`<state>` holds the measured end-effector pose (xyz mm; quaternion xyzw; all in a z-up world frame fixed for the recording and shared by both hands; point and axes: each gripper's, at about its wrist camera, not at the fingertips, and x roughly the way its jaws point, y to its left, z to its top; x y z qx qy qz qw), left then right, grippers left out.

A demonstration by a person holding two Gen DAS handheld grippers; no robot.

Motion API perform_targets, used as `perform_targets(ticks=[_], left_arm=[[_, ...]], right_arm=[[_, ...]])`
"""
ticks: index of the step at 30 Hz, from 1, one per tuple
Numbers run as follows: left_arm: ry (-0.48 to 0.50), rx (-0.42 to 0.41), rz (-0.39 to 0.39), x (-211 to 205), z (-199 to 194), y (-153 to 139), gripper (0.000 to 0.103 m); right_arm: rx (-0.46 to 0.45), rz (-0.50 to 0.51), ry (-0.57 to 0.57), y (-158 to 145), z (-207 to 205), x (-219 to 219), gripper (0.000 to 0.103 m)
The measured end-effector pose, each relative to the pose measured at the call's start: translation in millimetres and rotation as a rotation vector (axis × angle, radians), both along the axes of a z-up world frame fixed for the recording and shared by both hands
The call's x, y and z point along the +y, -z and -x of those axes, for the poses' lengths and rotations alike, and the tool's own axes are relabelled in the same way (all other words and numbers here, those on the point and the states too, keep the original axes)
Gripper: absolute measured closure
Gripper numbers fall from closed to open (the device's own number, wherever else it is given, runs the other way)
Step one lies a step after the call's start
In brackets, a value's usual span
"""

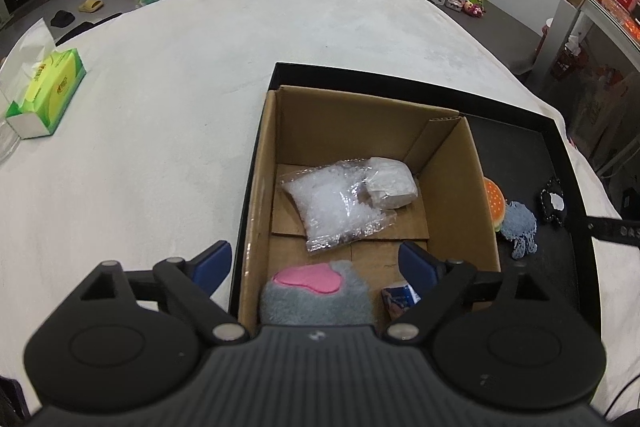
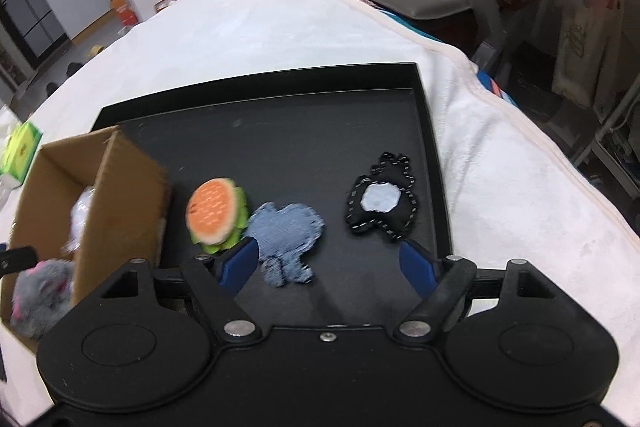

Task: Organize soft objects
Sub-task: 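Grasp the black beaded plush with white patch using the right gripper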

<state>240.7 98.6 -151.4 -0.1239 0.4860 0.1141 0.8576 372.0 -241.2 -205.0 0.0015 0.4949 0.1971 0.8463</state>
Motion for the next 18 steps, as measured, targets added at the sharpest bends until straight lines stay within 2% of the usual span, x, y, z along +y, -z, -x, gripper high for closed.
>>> perform_targets(ticks=[7, 18], left_arm=[[-0.009, -0.003, -0.015, -0.5, -3.6, -0.9, 0.014], [-0.019, 0.006, -0.024, 0.2, -14.0, 3.8, 0.014]], right_arm=[[0.005, 0.003, 0.045, 19.9, -20.2, -4.5, 0.037], [0.018, 0.020, 0.065, 31.5, -34.2, -3.2, 0.037]])
